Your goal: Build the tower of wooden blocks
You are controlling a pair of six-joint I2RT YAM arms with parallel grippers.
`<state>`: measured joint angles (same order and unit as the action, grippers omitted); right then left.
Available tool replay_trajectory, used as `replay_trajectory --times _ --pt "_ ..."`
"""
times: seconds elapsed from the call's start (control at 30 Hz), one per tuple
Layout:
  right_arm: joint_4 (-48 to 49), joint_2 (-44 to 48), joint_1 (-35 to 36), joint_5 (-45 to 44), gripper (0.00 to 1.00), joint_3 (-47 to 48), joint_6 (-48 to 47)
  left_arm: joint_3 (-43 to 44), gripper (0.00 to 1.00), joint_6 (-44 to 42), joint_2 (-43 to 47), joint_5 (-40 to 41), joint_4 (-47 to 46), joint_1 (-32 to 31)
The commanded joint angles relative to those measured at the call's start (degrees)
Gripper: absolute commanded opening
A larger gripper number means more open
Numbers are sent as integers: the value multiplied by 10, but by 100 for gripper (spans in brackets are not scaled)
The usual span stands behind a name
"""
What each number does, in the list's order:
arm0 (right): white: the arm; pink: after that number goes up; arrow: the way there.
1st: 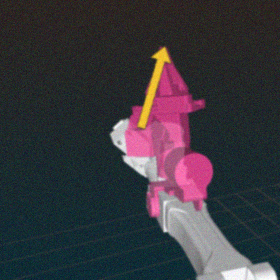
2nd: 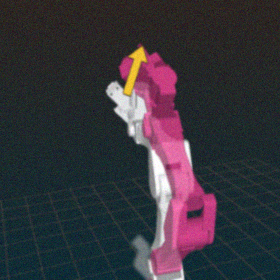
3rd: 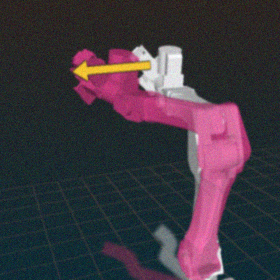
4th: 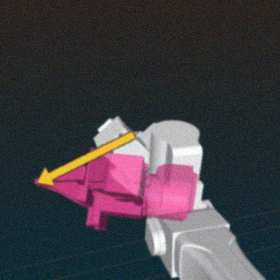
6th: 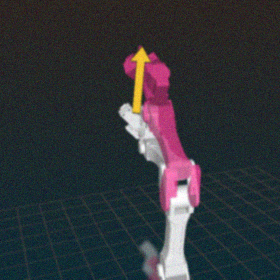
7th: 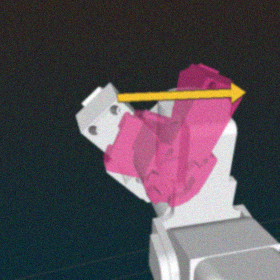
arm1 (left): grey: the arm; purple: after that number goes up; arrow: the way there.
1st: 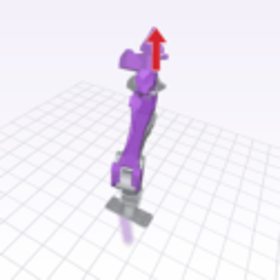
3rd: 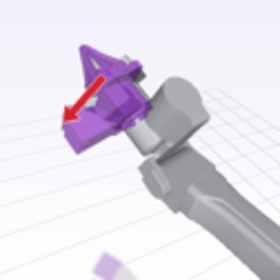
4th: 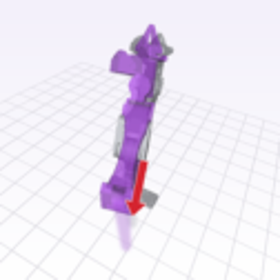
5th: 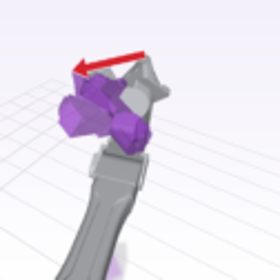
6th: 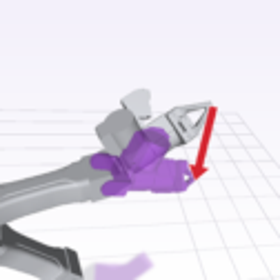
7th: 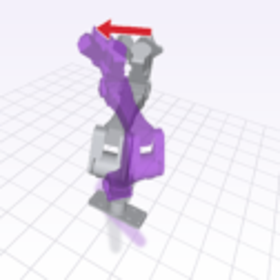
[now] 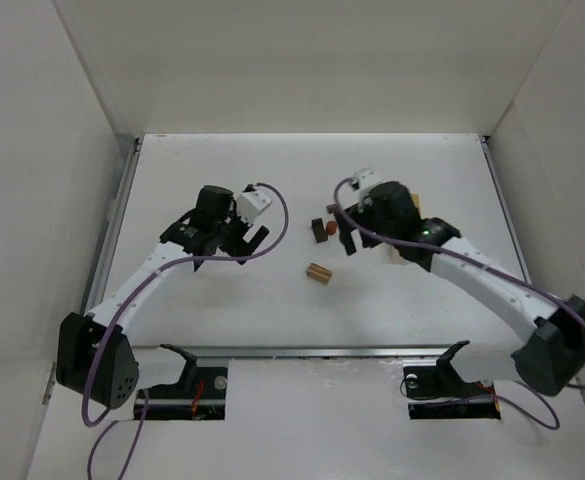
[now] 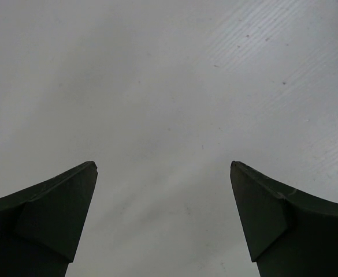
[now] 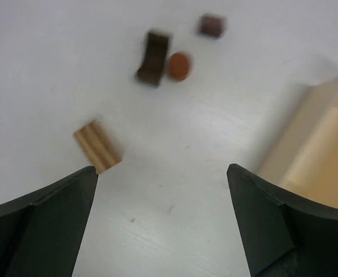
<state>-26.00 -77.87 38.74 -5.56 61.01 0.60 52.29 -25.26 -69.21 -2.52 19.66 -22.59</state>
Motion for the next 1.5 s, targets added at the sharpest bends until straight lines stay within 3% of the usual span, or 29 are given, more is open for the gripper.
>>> replay_trajectory --times 0.0,0.13,0.33,0.5,0.7,0.93,1.17,1.47 --pt "21 61 -80 -50 100 9 97 62 100 -84 -47 -59 30 -45" --pt "-26 81 -168 -50 100 63 160 131 100 -136 -114 -35 30 -151" --pt "-49 126 -212 -26 100 70 173 151 94 -223 -185 -35 60 -299" --pt "-63 147 -223 -14 100 51 173 145 94 -242 -243 -13 33 -337" --pt "-63 174 -223 13 100 33 168 145 96 -236 -281 30 -46 -343" --pt "-56 180 -223 33 100 18 163 140 96 -236 -315 31 -66 -348" --pt "-51 185 -223 49 100 8 157 121 76 -226 -333 33 -98 -348" --pt "-46 185 -223 60 100 2 157 110 24 -181 -338 40 -110 -342"
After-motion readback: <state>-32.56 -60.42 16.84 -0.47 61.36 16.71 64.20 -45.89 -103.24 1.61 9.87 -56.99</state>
